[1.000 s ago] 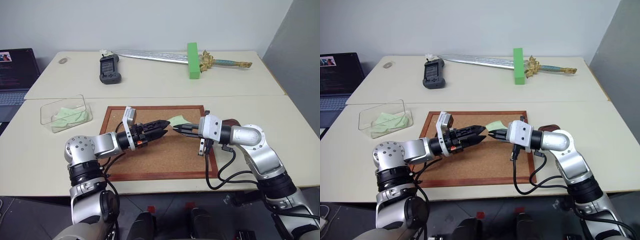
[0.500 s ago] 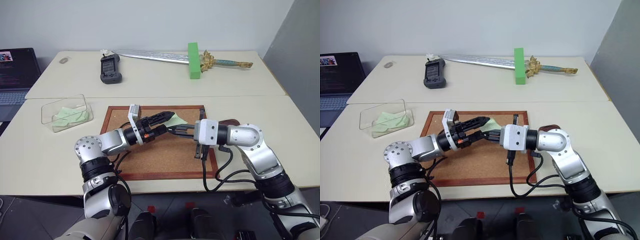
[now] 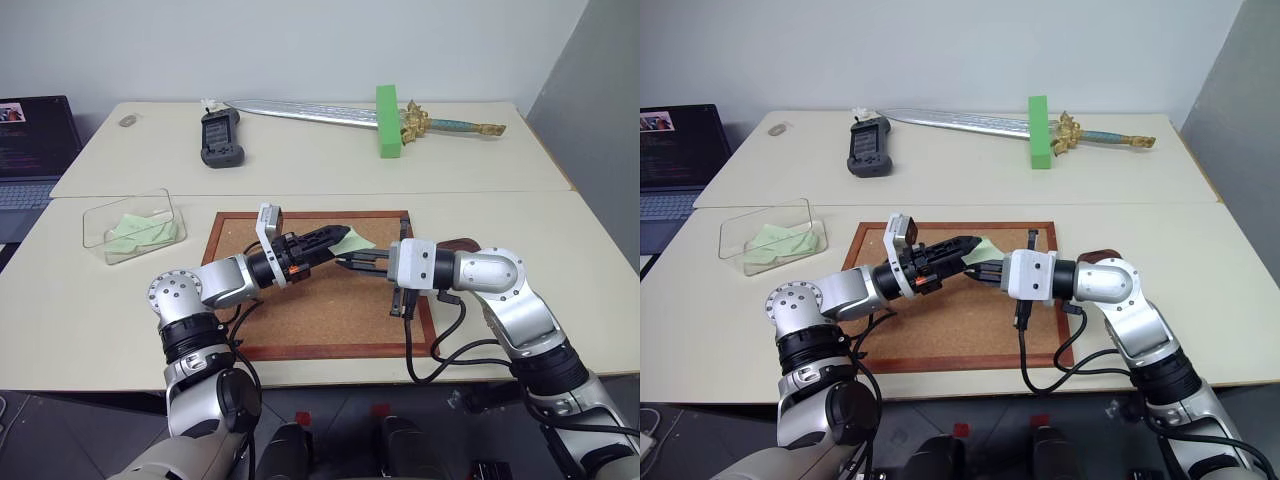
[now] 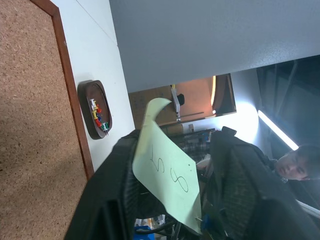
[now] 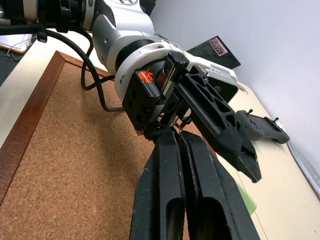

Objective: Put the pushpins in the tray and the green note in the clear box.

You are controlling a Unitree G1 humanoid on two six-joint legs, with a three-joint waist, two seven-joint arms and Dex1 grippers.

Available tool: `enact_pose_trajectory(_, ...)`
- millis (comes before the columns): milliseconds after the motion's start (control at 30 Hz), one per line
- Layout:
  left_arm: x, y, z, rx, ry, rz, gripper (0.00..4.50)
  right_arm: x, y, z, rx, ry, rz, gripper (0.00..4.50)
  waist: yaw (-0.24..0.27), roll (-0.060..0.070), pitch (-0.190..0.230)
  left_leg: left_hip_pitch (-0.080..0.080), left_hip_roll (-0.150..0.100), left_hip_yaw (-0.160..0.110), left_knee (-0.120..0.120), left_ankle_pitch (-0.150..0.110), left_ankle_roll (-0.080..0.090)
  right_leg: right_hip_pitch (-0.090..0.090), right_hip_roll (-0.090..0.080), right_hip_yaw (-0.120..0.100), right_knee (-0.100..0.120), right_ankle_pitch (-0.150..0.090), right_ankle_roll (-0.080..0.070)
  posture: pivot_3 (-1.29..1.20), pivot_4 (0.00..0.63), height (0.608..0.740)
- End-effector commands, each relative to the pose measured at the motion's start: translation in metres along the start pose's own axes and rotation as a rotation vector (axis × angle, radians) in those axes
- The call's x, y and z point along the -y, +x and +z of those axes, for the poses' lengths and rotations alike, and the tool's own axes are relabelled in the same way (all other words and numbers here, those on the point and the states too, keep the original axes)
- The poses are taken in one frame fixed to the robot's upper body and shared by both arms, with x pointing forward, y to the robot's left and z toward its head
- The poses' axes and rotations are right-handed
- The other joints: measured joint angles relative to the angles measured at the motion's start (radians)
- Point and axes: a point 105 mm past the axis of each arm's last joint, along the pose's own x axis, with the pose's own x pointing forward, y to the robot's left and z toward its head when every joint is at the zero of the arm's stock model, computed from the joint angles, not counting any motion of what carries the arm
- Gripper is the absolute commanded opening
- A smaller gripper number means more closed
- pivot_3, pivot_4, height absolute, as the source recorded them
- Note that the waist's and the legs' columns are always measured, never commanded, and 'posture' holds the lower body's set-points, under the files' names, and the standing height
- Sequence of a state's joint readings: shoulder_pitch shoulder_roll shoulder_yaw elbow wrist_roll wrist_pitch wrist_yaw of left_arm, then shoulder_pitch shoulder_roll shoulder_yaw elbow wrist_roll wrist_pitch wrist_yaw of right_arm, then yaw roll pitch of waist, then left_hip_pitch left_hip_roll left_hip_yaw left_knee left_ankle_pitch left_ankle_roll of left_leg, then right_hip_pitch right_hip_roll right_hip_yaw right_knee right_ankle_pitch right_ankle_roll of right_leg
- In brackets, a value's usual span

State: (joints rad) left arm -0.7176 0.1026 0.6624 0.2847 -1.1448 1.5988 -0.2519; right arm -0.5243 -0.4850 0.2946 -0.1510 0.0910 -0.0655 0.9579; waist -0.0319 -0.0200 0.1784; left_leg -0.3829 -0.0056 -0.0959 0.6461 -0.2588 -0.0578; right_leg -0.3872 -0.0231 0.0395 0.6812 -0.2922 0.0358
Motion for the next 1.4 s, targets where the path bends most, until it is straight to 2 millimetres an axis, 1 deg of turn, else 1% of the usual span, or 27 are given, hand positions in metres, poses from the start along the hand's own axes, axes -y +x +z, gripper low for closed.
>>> enact_pose_trajectory(33,0.013,0.000,0.001,-0.005,0.040,-0.051,1.30,0.009,-0.002,0.010,0.023,-0.054,-0.019,0.00,0.000,0.000,0.000,0.000,0.000,0.000,0.000,0.000,0.000,0.000,0.000,0.000,0.000,0.000,0.000,0.00,0.150,0.740)
enact_pose_trajectory(100,0.013,0.001,0.001,-0.009,0.040,-0.053,0.96,0.010,-0.001,0.010,0.024,-0.055,-0.021,0.00,0.000,0.000,0.000,0.000,0.000,0.000,0.000,0.000,0.000,0.000,0.000,0.000,0.000,0.000,0.000,0.00,0.150,0.740)
enact_pose_trajectory(233,0.014,0.001,0.000,-0.021,0.045,-0.054,0.11,0.011,-0.001,0.010,0.028,-0.055,-0.027,0.00,0.000,0.000,0.000,0.000,0.000,0.000,0.000,0.000,0.000,0.000,0.000,0.000,0.000,0.000,0.000,0.00,0.150,0.740)
enact_pose_trajectory(267,0.014,0.001,-0.001,-0.023,0.047,-0.053,0.01,0.011,0.000,0.010,0.028,-0.055,-0.028,0.00,0.000,0.000,0.000,0.000,0.000,0.000,0.000,0.000,0.000,0.000,0.000,0.000,0.000,0.000,0.000,0.00,0.150,0.740)
enact_pose_trajectory(567,0.012,0.001,-0.001,-0.031,0.070,-0.035,0.01,0.009,-0.001,0.007,0.026,-0.054,-0.030,0.00,0.000,0.000,0.000,0.000,0.000,0.000,0.000,0.000,0.000,0.000,0.000,0.000,0.000,0.000,0.000,0.00,0.150,0.740)
enact_pose_trajectory(833,0.011,-0.006,-0.009,-0.082,0.185,-0.006,0.01,0.012,-0.002,0.015,0.043,-0.035,-0.040,0.00,-0.001,0.000,0.000,0.000,0.000,0.000,-0.001,0.000,-0.001,0.000,0.000,0.000,0.000,0.000,0.000,0.00,0.150,0.740)
enact_pose_trajectory(900,0.015,-0.005,-0.010,-0.099,0.207,-0.026,0.01,0.012,-0.002,0.017,0.047,-0.031,-0.038,0.00,0.000,0.000,0.000,0.000,0.000,0.000,-0.001,0.000,-0.001,0.000,0.000,0.000,0.000,0.000,0.000,0.00,0.150,0.740)
enact_pose_trajectory(1000,0.018,-0.004,-0.010,-0.121,0.248,-0.034,0.01,0.012,0.000,0.022,0.064,-0.004,-0.048,0.00,0.000,0.000,0.000,0.000,0.000,0.000,-0.001,0.000,-0.001,0.000,0.000,0.000,-0.001,0.000,0.000,0.00,0.150,0.740)
enact_pose_trajectory(1167,0.013,-0.003,-0.003,-0.111,0.263,-0.022,0.01,0.013,-0.001,0.028,0.080,0.055,-0.060,0.00,0.000,0.000,0.000,0.000,0.000,-0.001,-0.001,0.000,-0.001,0.000,0.000,0.000,-0.001,0.000,0.000,0.00,0.150,0.740)
enact_pose_trajectory(1300,0.014,-0.001,-0.003,-0.120,0.278,-0.028,0.01,0.012,-0.002,0.033,0.094,0.147,-0.065,0.00,0.000,0.000,0.000,0.000,0.000,-0.001,-0.001,0.000,-0.001,0.000,0.000,0.000,-0.001,0.000,0.000,0.00,0.150,0.740)
enact_pose_trajectory(1400,0.013,-0.001,-0.002,-0.124,0.285,-0.029,0.01,0.008,-0.003,0.033,0.086,0.218,-0.053,0.00,0.000,0.000,0.000,0.000,0.000,-0.001,-0.001,0.000,-0.001,0.000,0.000,0.000,-0.001,0.000,0.000,0.00,0.150,0.740)
